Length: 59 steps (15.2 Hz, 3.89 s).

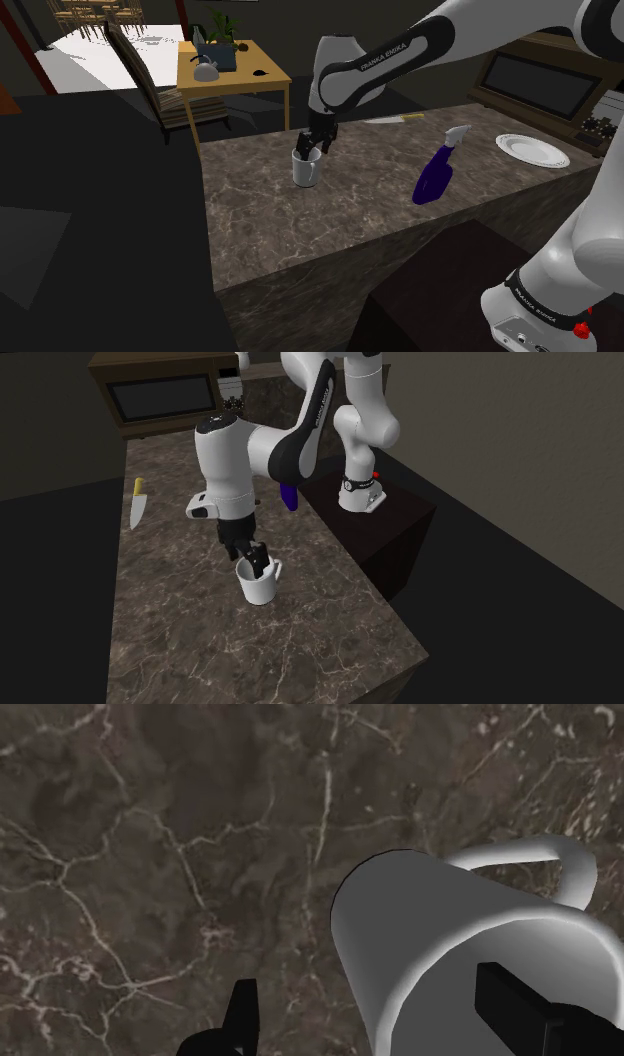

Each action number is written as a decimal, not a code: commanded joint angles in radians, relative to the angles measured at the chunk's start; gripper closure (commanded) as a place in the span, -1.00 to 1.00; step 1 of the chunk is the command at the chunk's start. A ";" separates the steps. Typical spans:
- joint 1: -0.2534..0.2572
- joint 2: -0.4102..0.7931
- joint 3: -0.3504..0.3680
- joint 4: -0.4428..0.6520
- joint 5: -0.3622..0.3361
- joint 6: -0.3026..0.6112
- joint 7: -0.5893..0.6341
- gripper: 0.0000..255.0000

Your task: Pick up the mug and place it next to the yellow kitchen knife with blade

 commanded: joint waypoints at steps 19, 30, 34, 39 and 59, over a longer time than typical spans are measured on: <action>-0.002 -0.019 0.001 0.013 0.004 -0.031 -0.002 1.00; -0.006 -0.081 0.004 0.085 0.015 -0.164 -0.004 1.00; -0.007 -0.097 0.005 0.118 0.018 -0.213 -0.004 1.00; -0.008 -0.114 0.005 0.165 0.021 -0.276 -0.003 1.00; -0.135 -0.243 -0.093 0.096 0.068 -0.350 -0.240 1.00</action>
